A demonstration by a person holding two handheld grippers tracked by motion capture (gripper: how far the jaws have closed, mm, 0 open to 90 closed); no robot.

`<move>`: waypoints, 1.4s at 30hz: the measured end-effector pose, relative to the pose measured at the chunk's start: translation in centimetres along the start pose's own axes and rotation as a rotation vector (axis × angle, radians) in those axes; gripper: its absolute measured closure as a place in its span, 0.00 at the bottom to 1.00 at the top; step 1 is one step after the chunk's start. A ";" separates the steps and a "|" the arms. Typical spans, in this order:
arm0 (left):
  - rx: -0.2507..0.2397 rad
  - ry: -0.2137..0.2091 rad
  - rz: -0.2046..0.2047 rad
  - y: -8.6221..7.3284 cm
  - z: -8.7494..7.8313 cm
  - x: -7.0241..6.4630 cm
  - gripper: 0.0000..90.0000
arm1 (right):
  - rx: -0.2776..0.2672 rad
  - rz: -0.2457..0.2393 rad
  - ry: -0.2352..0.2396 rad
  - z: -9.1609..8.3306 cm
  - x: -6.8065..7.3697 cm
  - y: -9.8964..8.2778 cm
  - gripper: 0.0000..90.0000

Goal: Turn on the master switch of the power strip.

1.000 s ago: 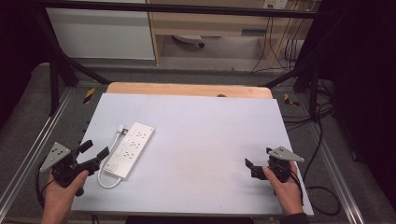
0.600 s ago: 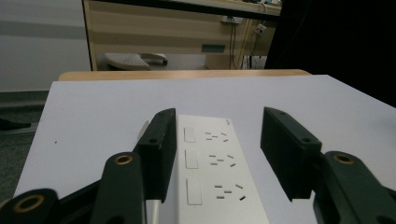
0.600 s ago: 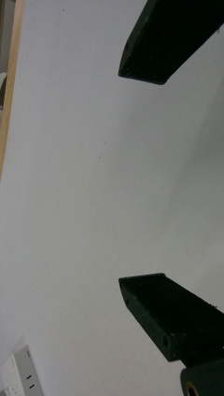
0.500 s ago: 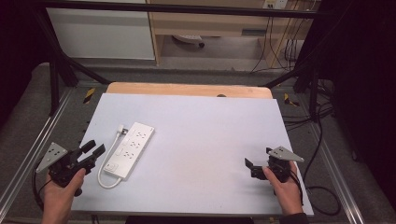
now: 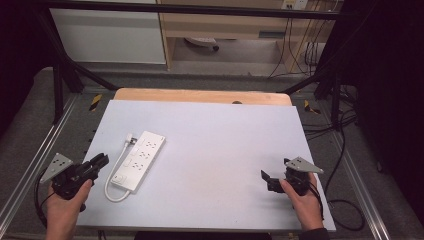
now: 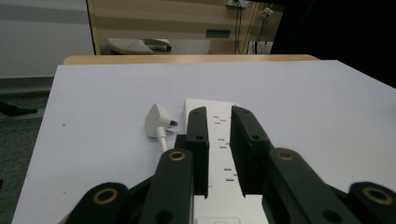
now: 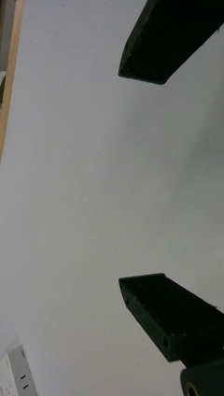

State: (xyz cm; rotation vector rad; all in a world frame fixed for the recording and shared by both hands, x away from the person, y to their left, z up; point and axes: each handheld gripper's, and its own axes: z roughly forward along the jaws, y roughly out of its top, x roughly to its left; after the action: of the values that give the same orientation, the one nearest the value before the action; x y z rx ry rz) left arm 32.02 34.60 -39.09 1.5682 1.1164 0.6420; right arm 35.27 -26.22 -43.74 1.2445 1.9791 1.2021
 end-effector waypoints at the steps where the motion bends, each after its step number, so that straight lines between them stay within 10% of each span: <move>1: 0.003 -0.003 -0.001 0.0 0.0 0.0 0.90 | -0.005 -0.001 0.000 0.0 -0.1 0.0 0.03; 42: 0.276 -0.014 0.017 -1.7 2.3 0.1 1.00 | -0.001 0.009 0.008 0.1 0.0 0.0 0.03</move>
State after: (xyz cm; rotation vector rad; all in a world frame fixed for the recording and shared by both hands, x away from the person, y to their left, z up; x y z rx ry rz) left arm 33.45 33.65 -41.36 1.8143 1.2220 0.5025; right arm 35.37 -26.20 -43.84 1.2515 1.9799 1.2139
